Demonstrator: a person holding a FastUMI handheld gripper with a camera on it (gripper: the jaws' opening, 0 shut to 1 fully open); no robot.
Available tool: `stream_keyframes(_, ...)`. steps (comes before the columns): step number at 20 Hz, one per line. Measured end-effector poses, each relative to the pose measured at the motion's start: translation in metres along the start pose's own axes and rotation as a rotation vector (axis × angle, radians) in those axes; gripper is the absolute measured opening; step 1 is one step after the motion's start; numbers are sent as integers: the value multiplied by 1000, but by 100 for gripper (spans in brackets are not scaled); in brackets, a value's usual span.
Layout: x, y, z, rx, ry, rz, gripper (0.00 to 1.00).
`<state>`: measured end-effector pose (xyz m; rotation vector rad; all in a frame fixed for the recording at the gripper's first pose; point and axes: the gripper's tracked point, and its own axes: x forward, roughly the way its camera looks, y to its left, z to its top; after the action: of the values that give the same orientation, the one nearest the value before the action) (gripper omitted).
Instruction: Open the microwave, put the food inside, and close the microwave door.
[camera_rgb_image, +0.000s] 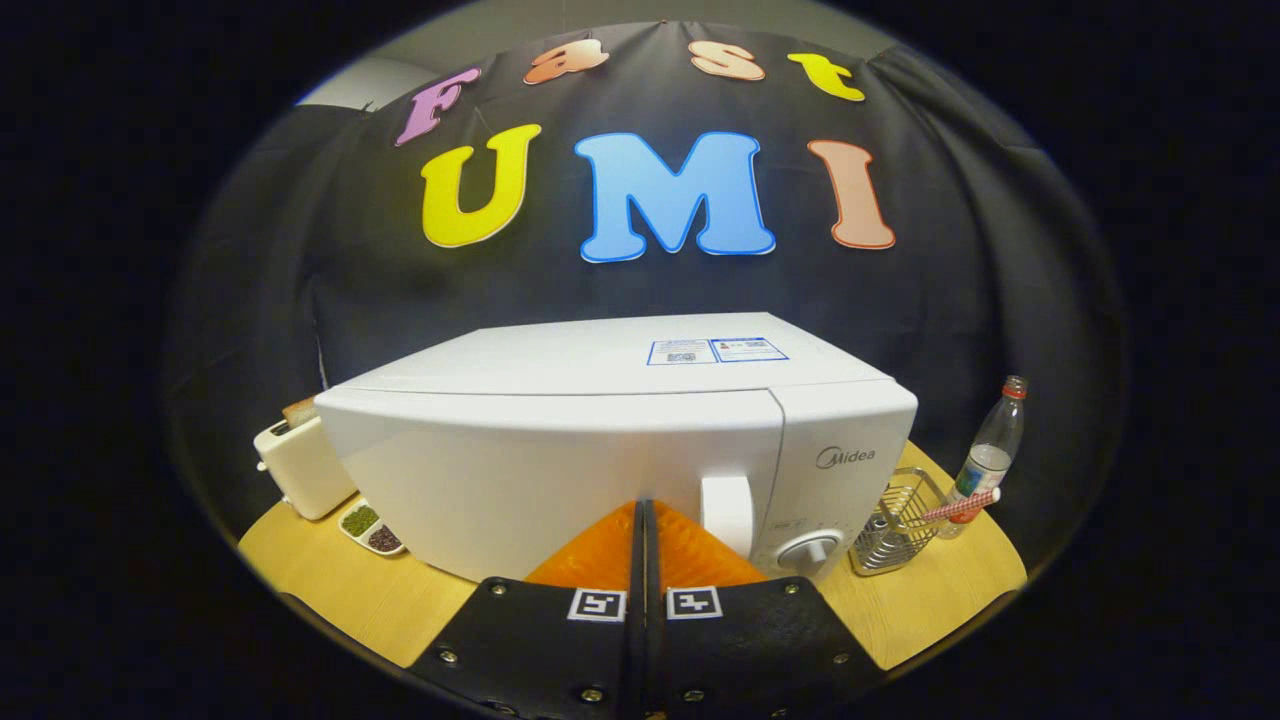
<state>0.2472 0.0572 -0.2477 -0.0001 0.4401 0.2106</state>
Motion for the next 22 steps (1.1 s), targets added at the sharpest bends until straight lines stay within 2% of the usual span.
stream_keyframes(4,-20,1,18,24,-37,-15,1)
stream_keyframes(13,-118,17,53,-11,-152,-48,2)
stream_keyframes(22,-217,37,46,-41,-220,-80,1)
